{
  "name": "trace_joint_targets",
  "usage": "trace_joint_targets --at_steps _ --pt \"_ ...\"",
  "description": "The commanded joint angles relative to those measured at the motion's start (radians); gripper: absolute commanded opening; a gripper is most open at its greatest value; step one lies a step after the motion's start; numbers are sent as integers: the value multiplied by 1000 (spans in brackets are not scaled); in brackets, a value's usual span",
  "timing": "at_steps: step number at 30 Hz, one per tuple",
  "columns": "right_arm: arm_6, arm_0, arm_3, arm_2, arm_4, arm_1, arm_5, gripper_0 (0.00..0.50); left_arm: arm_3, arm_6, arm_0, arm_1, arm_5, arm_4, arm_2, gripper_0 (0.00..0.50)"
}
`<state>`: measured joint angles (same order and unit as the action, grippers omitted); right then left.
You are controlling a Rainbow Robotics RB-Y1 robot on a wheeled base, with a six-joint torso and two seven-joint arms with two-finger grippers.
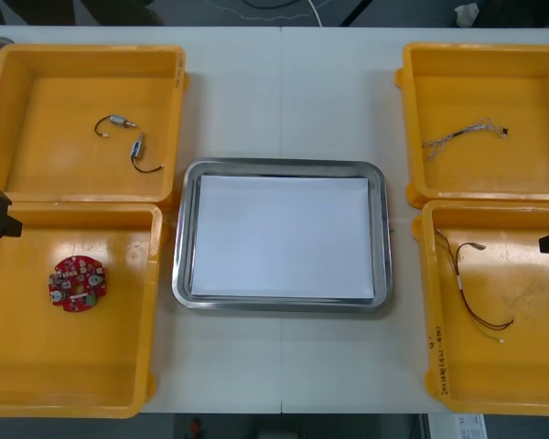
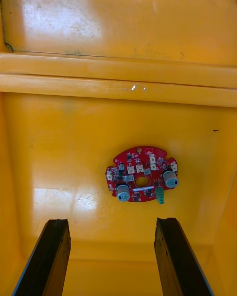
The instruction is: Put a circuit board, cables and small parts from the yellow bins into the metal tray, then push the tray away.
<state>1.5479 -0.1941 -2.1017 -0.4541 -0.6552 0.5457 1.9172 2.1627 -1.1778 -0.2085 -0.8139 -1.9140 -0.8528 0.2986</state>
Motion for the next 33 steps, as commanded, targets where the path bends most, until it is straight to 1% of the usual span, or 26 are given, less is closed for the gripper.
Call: trace_joint_targets --at_steps 1,33 --pt "-31 -2 -9 8 -4 37 3 500 9 -59 12 -45 -6 -6 19 500" --pt "-31 -2 -9 8 -4 37 3 500 9 -59 12 -45 -6 -6 19 500"
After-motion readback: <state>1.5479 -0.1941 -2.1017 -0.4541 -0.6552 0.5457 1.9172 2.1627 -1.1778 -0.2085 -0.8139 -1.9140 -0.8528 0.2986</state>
